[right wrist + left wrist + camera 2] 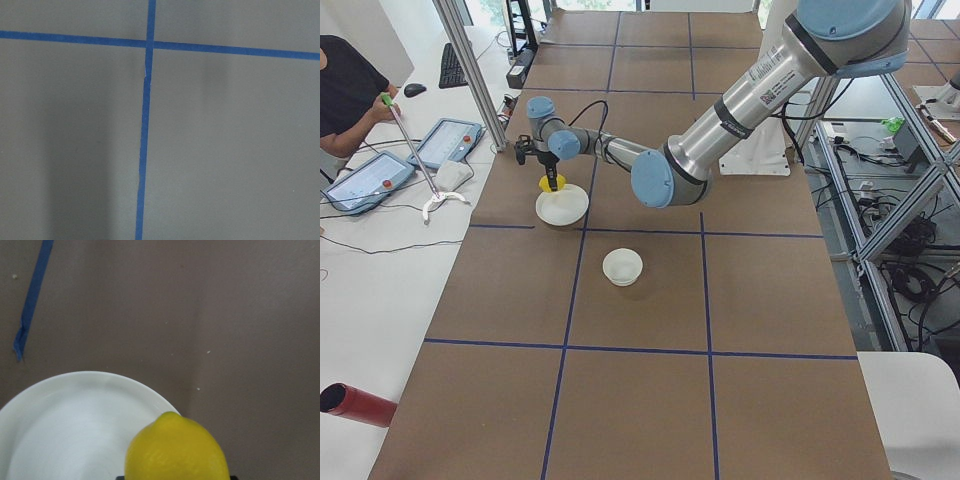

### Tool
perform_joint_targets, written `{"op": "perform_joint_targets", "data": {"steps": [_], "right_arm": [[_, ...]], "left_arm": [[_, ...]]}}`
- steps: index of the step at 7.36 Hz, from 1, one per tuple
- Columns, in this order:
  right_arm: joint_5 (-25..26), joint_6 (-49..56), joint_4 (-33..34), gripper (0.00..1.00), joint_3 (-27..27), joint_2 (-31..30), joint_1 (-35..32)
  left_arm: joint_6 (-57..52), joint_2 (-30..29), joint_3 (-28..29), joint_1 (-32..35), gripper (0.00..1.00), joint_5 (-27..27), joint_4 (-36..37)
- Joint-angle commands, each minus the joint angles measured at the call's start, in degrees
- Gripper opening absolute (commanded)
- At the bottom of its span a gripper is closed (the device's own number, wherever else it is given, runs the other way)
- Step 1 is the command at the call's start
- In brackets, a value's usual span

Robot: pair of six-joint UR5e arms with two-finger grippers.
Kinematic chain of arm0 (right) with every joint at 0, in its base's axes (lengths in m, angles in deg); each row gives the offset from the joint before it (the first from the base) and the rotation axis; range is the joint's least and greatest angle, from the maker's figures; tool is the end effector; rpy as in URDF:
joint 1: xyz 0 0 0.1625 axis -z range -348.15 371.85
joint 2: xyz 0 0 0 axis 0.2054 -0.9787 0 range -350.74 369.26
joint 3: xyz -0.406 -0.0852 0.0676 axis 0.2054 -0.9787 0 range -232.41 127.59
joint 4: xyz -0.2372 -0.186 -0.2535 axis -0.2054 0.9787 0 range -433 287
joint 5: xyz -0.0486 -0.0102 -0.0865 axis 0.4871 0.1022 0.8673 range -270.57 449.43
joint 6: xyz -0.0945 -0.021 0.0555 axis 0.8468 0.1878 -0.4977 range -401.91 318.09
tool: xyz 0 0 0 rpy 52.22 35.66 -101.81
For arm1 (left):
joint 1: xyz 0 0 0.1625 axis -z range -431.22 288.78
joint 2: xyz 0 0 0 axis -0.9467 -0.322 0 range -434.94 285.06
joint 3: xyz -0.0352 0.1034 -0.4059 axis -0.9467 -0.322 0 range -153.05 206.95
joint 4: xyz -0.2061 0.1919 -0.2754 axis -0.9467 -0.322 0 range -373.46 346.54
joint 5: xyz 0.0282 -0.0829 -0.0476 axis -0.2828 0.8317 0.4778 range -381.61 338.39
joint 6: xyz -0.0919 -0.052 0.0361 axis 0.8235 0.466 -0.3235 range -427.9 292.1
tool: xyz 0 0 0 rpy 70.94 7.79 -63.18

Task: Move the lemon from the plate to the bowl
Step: 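Lower the left gripper and close it around the lemon, then lift the lemon and carry it with the left gripper over the white bowl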

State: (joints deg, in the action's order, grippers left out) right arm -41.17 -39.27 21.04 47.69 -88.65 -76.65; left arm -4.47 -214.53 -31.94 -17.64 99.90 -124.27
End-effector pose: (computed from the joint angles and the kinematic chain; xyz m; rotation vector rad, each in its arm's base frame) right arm 0.0500 -0.4110 0.6525 -0.0240 -0.7090 -0.0577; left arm 0.4200 -0.6955 0.3281 0.0260 0.8523 -0.2543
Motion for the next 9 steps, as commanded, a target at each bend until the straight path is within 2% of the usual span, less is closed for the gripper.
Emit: {"op": "perform_joint_targets", "data": {"steps": [1,2,5,8,9], "right_arm": [[0.0,0.0,0.0,1.00,0.0,0.0,0.0],[0.0,0.0,0.0,1.00,0.0,0.0,0.0],[0.0,0.0,0.0,1.00,0.0,0.0,0.0],[0.0,0.0,0.0,1.00,0.0,0.0,0.0],[0.0,0.0,0.0,1.00,0.0,0.0,0.0]], "left_arm": [[-4.2,16.8,-23.0,1.4,0.00,0.8,0.5],[-9.8,24.5,-32.2,2.1,0.00,0.7,2.9],[-17.1,42.6,-46.4,2.1,0.00,0.4,3.1],[-16.9,52.7,-50.5,2.0,0.00,0.1,1.6],[-16.8,52.8,-49.9,1.8,0.00,0.1,0.2]]}}
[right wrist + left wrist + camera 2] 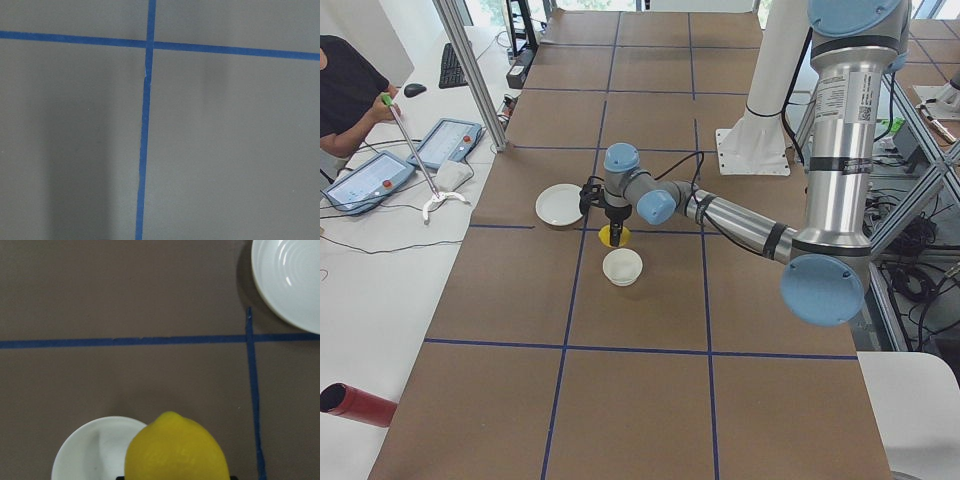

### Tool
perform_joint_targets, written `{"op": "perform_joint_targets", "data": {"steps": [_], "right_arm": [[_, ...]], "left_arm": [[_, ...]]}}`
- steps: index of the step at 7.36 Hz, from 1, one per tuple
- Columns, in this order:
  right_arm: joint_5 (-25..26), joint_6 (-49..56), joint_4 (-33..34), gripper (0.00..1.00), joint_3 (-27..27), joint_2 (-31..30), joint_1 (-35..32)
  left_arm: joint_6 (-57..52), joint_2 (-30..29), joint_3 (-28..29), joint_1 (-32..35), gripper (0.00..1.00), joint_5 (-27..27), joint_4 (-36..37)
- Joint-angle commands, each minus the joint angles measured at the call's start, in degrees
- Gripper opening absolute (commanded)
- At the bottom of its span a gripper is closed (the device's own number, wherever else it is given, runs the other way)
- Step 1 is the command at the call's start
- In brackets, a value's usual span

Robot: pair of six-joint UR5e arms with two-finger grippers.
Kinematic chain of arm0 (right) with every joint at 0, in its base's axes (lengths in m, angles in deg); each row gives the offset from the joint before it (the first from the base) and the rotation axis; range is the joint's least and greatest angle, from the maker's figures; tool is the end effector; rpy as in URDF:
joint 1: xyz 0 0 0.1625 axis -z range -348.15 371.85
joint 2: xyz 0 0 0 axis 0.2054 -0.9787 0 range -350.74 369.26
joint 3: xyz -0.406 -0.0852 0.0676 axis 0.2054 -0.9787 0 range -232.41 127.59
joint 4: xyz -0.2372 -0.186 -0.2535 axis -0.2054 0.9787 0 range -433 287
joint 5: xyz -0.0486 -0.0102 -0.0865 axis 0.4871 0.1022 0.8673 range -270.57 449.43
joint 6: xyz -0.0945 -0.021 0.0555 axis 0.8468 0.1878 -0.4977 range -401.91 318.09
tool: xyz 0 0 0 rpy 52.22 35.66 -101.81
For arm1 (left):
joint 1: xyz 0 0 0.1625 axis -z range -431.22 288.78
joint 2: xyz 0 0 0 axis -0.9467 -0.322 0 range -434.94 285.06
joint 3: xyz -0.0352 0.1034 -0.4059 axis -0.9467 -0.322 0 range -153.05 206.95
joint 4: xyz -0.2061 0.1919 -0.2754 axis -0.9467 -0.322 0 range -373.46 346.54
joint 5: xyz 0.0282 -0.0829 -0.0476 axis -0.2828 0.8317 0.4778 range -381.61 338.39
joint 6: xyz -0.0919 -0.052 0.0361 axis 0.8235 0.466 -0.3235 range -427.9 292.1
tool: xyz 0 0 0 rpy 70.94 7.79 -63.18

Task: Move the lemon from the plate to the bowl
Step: 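Lift the lemon and carry it with the left gripper over the white bowl, then lower the lemon into the bowl and open the left gripper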

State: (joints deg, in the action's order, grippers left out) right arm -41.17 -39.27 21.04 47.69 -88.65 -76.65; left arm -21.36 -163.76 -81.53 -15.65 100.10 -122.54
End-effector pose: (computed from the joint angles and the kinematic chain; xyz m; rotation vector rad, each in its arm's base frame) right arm 0.0500 -0.4110 0.6525 -0.0240 -0.7090 -0.0577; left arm 0.2108 -0.4396 0.4899 0.1230 0.8070 -0.0240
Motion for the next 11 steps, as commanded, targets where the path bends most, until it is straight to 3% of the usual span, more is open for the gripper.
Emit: {"op": "perform_joint_targets", "data": {"steps": [1,4,5,6,7,8,11], "right_arm": [[0.0,0.0,0.0,1.00,0.0,0.0,0.0],[0.0,0.0,0.0,1.00,0.0,0.0,0.0],[0.0,0.0,0.0,1.00,0.0,0.0,0.0],[0.0,0.0,0.0,1.00,0.0,0.0,0.0],[0.0,0.0,0.0,1.00,0.0,0.0,0.0],[0.0,0.0,0.0,1.00,0.0,0.0,0.0],[0.0,0.0,0.0,1.00,0.0,0.0,0.0]], "left_arm": [[0.2,2.0,1.1,-0.6,0.00,0.0,-1.7],[0.2,1.4,4.6,-1.8,0.00,0.5,-3.1],[0.1,1.4,5.9,-1.8,0.11,0.5,-4.4],[0.0,1.4,6.3,-1.8,0.47,0.5,-4.6],[0.0,1.4,6.3,-1.9,0.74,0.5,-4.6],[-0.1,1.4,6.3,-1.9,0.91,0.5,-4.6],[-0.3,1.1,6.1,-1.9,0.95,2.5,-4.4]]}}
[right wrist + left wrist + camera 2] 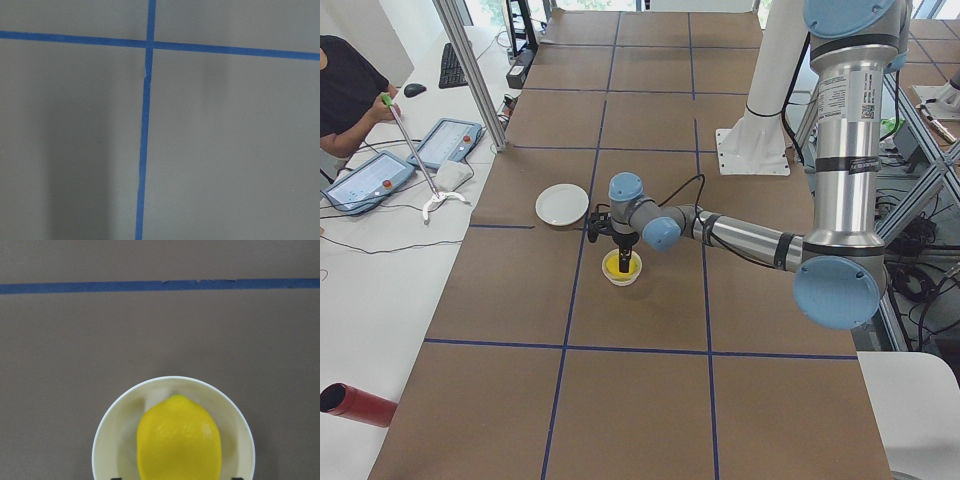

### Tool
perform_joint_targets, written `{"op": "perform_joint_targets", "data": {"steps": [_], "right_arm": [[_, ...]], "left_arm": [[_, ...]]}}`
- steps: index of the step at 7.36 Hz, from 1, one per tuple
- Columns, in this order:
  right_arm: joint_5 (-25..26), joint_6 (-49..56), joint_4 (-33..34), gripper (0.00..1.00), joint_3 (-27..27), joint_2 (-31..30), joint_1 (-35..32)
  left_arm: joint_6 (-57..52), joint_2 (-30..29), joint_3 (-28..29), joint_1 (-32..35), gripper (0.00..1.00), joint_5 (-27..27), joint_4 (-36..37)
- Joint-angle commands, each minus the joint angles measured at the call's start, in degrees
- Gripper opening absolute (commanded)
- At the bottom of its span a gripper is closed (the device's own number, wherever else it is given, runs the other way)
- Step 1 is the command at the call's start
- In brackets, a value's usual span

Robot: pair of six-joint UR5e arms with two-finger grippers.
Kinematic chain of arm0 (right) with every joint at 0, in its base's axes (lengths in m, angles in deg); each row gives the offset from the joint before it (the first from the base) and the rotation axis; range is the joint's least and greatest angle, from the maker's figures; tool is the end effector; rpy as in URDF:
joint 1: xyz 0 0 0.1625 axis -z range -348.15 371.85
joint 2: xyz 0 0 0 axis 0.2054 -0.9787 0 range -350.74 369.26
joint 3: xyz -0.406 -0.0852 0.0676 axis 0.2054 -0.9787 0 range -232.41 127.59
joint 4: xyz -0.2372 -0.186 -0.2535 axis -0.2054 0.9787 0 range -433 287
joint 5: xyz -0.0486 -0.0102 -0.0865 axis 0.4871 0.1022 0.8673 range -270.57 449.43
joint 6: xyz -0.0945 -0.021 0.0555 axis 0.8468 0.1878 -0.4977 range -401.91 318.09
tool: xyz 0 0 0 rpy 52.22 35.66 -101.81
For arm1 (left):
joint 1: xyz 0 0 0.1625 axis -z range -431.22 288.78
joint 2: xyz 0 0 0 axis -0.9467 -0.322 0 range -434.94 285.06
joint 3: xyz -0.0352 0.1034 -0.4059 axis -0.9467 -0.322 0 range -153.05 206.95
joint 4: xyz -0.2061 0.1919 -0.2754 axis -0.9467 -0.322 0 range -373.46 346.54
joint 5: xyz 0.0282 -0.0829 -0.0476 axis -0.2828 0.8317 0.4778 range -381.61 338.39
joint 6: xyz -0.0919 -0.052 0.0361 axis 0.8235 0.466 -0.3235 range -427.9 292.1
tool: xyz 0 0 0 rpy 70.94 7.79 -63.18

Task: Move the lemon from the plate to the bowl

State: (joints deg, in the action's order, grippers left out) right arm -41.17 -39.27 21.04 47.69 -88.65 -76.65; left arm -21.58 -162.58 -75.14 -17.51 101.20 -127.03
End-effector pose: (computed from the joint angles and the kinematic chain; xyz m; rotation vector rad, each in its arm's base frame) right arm 0.0500 -0.4110 0.6525 -0.0240 -0.7090 -0.0577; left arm 0.2271 -0.4323 0.5436 0.0571 0.7898 0.0004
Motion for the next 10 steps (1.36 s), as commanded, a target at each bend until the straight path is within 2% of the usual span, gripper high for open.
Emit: {"op": "perform_joint_targets", "data": {"steps": [1,2,4,6,7,8,9,10], "right_arm": [[0.0,0.0,0.0,1.00,0.0,0.0,0.0],[0.0,0.0,0.0,1.00,0.0,0.0,0.0],[0.0,0.0,0.0,1.00,0.0,0.0,0.0],[0.0,0.0,0.0,1.00,0.0,0.0,0.0],[0.0,0.0,0.0,1.00,0.0,0.0,0.0],[0.0,0.0,0.0,1.00,0.0,0.0,0.0],[0.0,0.0,0.0,1.00,0.0,0.0,0.0],[0.0,0.0,0.0,1.00,0.0,0.0,0.0]], "left_arm": [[-0.3,0.0,-0.7,0.3,0.94,5.6,0.3],[-2.7,0.9,-2.9,0.9,0.94,7.2,0.4],[-16.9,4.1,-3.6,10.9,0.94,7.5,1.2],[-33.2,7.5,-2.2,22.8,0.94,11.7,4.1],[-42.8,6.9,-2.1,29.3,0.94,11.8,13.7],[-53.5,5.6,-0.6,33.1,0.92,11.3,23.1],[-56.8,2.4,0.3,36.1,1.00,11.3,26.3],[-57.0,2.9,0.4,36.4,1.00,11.4,26.4]]}}
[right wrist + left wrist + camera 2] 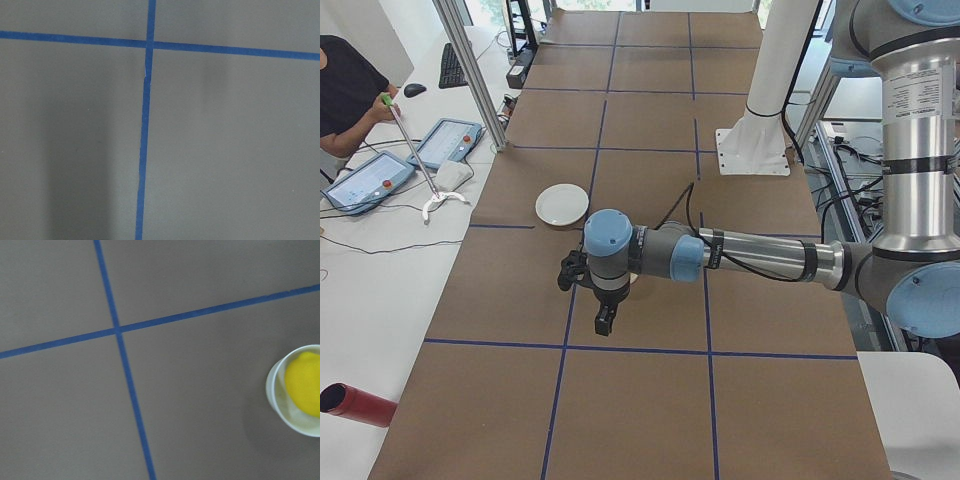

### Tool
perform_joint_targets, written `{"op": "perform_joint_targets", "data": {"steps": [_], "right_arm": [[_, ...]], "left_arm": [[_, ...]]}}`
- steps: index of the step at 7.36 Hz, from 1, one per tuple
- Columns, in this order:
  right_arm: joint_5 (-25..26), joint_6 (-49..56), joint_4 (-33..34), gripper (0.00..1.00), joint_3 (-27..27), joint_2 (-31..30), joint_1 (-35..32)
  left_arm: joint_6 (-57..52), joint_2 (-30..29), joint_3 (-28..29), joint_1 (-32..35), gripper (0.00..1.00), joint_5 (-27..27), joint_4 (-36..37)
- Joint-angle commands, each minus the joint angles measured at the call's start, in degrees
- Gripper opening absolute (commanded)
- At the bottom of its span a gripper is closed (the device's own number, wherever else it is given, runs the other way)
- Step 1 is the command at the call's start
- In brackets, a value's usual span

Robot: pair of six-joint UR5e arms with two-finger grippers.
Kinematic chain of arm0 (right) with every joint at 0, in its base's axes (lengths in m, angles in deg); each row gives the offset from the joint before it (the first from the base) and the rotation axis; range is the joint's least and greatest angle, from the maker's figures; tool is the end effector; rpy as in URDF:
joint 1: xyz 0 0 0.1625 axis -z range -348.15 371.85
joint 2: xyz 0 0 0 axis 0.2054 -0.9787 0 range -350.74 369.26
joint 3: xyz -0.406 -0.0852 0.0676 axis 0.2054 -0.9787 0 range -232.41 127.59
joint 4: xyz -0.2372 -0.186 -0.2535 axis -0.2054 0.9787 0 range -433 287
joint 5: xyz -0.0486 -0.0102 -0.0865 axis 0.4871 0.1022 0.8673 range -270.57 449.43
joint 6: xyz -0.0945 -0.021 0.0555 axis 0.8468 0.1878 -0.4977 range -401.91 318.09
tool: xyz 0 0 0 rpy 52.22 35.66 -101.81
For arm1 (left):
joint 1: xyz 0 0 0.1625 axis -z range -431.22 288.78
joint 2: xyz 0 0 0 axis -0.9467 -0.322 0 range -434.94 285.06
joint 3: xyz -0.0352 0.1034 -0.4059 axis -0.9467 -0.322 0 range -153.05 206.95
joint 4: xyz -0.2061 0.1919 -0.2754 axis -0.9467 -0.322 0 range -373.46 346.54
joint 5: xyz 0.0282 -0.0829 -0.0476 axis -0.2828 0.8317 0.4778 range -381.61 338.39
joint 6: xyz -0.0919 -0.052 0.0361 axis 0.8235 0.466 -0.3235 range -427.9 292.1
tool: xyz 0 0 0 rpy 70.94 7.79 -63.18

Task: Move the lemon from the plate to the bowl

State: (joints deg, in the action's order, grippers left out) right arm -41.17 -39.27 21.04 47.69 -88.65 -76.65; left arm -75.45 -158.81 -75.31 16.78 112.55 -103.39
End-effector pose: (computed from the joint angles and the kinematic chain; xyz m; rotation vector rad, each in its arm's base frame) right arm 0.0500 -0.4110 0.6525 -0.0240 -0.7090 -0.0577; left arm -0.0405 -0.4329 0.6100 0.1378 0.7655 0.1988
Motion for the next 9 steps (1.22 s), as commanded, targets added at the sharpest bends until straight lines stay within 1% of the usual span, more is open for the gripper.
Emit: {"op": "perform_joint_targets", "data": {"steps": [1,5,9], "right_arm": [[0.0,0.0,0.0,1.00,0.0,0.0,0.0],[0.0,0.0,0.0,1.00,0.0,0.0,0.0],[0.0,0.0,0.0,1.00,0.0,0.0,0.0]], "left_arm": [[-3.2,-0.9,2.0,2.1,1.00,0.5,2.7],[-2.7,1.0,2.3,3.0,1.00,0.2,2.7],[-2.7,-1.1,2.6,3.2,1.00,0.2,3.6]]}}
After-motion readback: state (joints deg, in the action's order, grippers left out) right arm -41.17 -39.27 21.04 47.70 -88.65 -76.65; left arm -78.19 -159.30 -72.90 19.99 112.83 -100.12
